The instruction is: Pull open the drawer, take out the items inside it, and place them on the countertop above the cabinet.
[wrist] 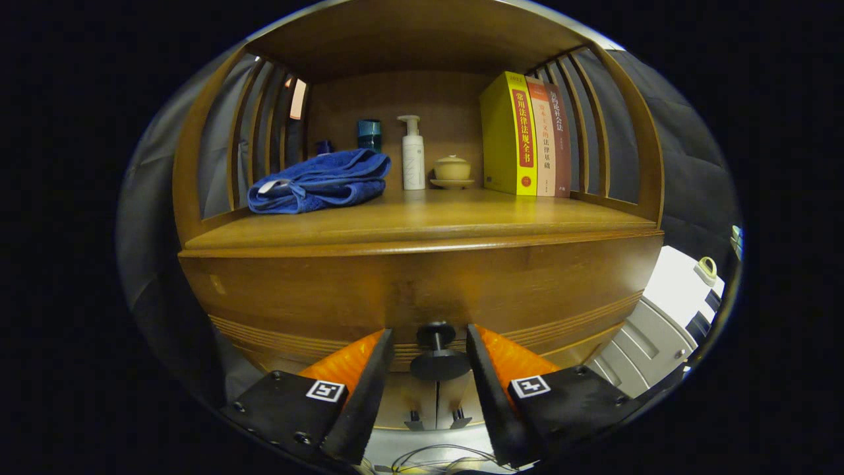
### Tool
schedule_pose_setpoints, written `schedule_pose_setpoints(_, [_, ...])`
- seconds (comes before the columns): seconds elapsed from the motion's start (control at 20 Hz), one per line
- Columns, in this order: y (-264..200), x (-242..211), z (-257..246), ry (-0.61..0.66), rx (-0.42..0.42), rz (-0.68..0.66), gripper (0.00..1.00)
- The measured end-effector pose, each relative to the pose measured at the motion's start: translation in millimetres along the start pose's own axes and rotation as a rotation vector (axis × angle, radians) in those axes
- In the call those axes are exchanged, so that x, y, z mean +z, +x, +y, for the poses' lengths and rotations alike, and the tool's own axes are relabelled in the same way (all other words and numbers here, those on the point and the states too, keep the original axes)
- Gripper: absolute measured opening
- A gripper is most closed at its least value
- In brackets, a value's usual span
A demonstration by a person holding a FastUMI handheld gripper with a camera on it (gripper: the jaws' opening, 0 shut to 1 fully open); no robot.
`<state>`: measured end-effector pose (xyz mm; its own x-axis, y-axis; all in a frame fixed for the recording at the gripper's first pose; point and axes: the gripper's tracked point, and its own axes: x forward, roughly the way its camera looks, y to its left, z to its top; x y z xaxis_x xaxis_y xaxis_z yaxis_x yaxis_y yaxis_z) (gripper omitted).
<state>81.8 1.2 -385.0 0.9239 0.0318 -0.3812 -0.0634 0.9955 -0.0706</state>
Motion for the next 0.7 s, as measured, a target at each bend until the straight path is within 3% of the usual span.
schedule_pose_setpoints(0.15, [2, -1, -6, 0.033, -0.015, 0.013, 0.57])
schedule_pose_setpoints(0.4, [0, -4, -6, -0.009, -0.007, 0.029, 0.5])
schedule_pose_setpoints(0.55, [-2, -5, -7, 0.05, -0.014, 0.027, 0.43])
schedule_pose_setpoints(0.7, [-11, -8, -7, 0.03, -0.008, 0.035, 0.4])
